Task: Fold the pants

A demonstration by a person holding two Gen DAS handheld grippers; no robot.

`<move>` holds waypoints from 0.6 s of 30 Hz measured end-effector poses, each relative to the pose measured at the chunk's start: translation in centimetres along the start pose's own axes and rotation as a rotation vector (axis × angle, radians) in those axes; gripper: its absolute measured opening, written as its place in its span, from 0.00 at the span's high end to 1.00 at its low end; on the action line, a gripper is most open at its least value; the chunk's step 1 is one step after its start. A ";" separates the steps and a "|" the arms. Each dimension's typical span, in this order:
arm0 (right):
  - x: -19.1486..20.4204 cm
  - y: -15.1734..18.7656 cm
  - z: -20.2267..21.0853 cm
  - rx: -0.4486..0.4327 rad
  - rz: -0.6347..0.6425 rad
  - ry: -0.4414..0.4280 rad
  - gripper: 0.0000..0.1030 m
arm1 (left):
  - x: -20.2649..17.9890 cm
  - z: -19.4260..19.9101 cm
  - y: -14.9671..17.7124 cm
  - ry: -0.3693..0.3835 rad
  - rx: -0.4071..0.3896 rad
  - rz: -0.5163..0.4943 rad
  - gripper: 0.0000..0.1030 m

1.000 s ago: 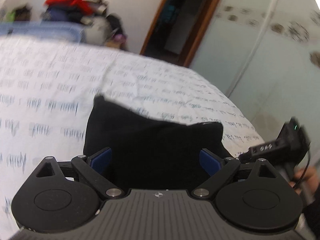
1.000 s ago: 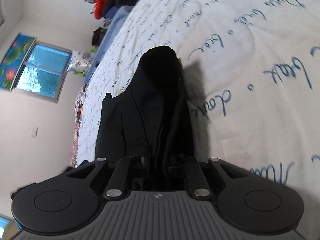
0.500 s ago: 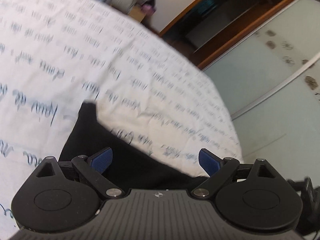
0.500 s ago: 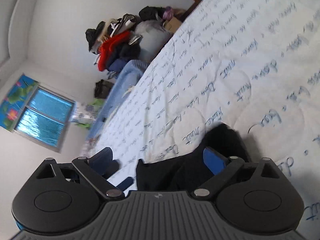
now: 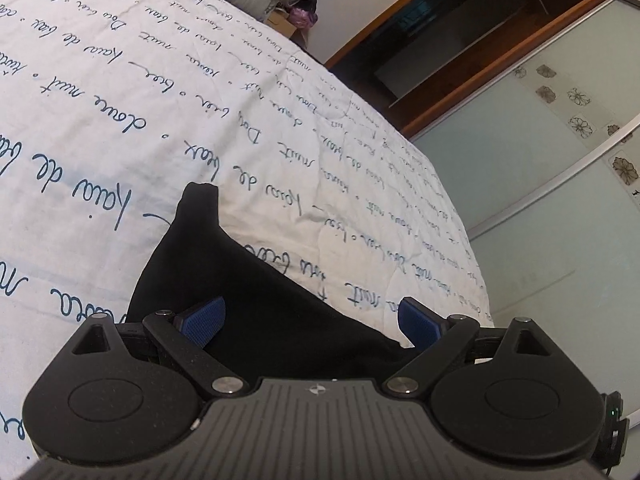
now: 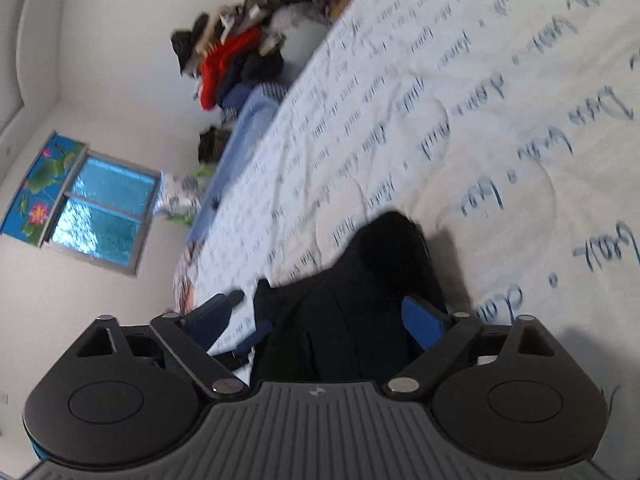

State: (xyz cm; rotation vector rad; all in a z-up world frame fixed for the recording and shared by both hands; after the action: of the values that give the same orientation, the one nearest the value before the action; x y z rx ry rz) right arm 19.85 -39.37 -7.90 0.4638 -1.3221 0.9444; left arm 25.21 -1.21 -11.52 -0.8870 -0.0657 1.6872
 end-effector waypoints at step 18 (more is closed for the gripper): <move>-2.4 3.8 5.8 0.033 0.006 0.036 0.38 | -0.5 -0.2 1.2 -0.035 -0.013 -0.082 0.08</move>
State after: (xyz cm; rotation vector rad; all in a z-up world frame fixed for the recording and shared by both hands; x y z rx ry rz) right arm 13.41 -42.37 -9.65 0.4660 -1.2775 0.9765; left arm 24.37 -2.16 -12.02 -0.8537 -0.1353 1.6280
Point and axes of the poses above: each gripper's, at about its wrist camera, not at the fingertips, and z roughly against the way its jaws point, x to its left, y to its underside, the point moved 5 cm from there along -z, roughly the way its jaws point, and after that the axes turned 11 degrees about -y, right-handed, at the moved point
